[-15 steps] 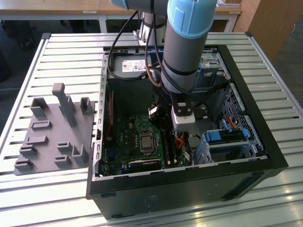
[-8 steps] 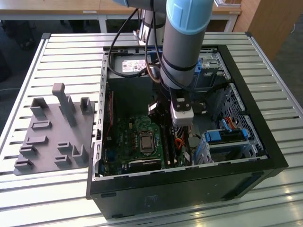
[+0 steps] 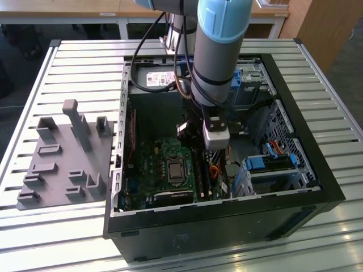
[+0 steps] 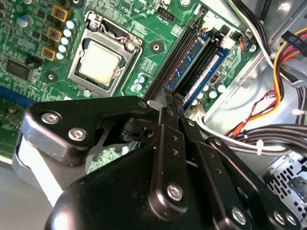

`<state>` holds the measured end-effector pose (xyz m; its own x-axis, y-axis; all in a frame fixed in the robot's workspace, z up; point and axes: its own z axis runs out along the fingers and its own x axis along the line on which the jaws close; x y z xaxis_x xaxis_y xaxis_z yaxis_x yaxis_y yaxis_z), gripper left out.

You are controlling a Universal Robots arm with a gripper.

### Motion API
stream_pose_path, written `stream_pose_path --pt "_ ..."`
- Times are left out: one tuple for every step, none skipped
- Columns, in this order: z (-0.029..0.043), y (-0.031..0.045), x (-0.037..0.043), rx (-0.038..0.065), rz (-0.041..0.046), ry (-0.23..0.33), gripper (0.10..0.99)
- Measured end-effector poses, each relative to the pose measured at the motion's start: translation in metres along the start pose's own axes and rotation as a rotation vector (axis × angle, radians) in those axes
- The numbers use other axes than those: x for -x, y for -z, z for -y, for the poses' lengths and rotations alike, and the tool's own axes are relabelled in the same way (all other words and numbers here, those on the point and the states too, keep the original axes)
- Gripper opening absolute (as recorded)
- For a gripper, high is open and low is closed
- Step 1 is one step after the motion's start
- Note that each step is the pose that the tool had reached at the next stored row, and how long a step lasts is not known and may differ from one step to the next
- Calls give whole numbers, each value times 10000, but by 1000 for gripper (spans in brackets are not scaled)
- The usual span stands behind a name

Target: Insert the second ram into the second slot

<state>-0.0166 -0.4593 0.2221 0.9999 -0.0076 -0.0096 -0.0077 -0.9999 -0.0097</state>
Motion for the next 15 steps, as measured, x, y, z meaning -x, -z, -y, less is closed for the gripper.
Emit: stream_pose_path --pt "3 -14 0 11 3 1 125" --pt "4 -27 1 21 7 0 125" --pt "6 -42 1 25 9 0 125" --pt "8 -58 1 27 10 0 125" --pt "9 -72 1 26 9 0 125" --pt "10 -73 1 39 14 0 125" --pt "12 -72 1 45 15 0 125" --pt "10 -70 2 49 16 0 125" --pt "16 -59 0 61 18 -1 125" --pt "18 -55 -1 34 9 0 125" --pt "18 -45 0 -2 -1 0 125" --pt "22 -20 -1 -24 -7 0 125" --pt "23 1 -1 -30 -8 0 125" --pt "21 28 0 -7 -2 0 125" --pt "20 46 0 1 0 0 125"
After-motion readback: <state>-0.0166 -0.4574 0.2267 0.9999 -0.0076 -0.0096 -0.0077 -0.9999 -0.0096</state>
